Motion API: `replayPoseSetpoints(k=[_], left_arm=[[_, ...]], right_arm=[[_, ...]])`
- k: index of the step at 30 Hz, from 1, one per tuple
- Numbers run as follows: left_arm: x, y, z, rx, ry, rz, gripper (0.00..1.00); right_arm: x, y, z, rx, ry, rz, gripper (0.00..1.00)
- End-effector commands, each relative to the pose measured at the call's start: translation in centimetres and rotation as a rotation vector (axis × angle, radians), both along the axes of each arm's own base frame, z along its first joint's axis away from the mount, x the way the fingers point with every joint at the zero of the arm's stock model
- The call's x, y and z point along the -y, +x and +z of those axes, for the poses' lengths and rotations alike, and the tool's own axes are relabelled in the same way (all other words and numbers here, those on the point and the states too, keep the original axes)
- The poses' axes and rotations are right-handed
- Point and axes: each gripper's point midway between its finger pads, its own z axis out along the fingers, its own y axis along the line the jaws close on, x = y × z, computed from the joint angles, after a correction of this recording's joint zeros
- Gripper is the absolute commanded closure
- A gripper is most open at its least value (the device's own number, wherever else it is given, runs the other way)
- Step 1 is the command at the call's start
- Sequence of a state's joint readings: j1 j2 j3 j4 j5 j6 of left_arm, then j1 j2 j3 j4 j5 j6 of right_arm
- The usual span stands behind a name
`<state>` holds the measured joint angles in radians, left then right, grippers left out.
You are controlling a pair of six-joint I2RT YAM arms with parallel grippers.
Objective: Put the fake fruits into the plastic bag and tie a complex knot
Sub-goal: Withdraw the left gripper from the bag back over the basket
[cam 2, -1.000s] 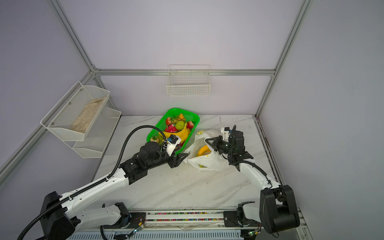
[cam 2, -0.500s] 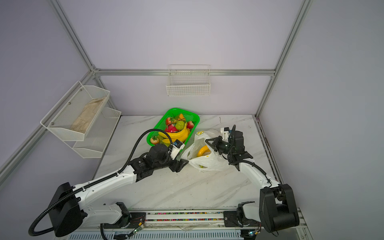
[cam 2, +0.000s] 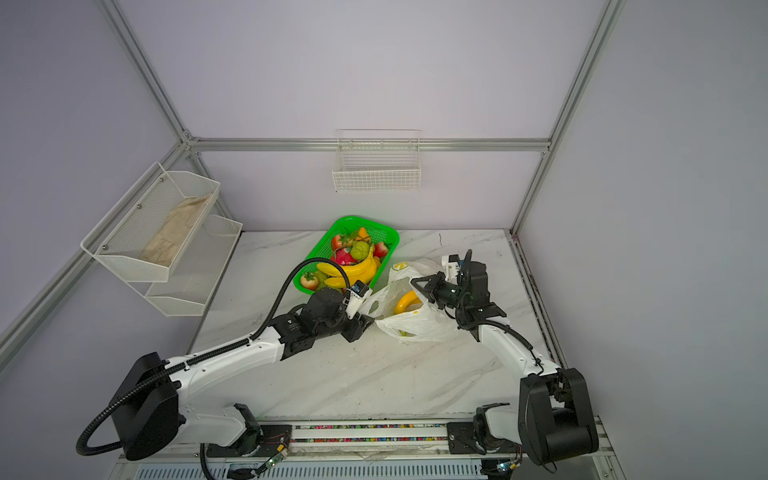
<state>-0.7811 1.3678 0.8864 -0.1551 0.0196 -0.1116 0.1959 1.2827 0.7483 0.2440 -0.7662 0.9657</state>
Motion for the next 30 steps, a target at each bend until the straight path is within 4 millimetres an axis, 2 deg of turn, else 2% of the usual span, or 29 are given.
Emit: replayPoseSetpoints(k=[1,4,7,12,15,20,26,27,30], left_arm=[[1.7,1.8,4.6,0.114,-0.087,-0.011,0.58],[2.1,1.7,5.1,0.103,-0.088,-0.039,0.73],[2.7,0.7,6.8,0.053,-0.119,-0.086,0.86],[5.2,-2.8,13.8,-0.037,-0.356,-0.248,0.96],[5.8,-3.6,17.4,-0.023,-0.436,-0.303,1.00],[6.0,-2.7,22.3,0.008,-0.514,-0.317,1.00],[4.6,-0.1,27.0,0.034,-0.612,-0.265,1.00],[5.0,1.2,26.2,0.007,-0.607,-0.244,1.00],[4.9,2.9,26.5,-0.021,-0.607,-0.216,1.00]], right_arm=[[0.1,0.5,1.6,0.043,-0.005,0.003,1.00],[0.0,0.8,1.6,0.061,-0.041,0.026,1.00],[0.3,1.2,1.6,0.102,-0.165,0.074,1.00],[3.6,2.1,3.4,0.185,-0.478,-0.006,1.00],[5.8,2.3,4.1,0.203,-0.615,-0.080,1.00],[8.4,2.0,5.4,0.197,-0.767,-0.149,1.00],[8.8,0.3,8.7,0.250,-0.697,-0.224,1.00],[9.0,0.1,9.2,0.256,-0.693,-0.236,1.00],[9.2,-0.6,10.8,0.276,-0.686,-0.253,1.00]])
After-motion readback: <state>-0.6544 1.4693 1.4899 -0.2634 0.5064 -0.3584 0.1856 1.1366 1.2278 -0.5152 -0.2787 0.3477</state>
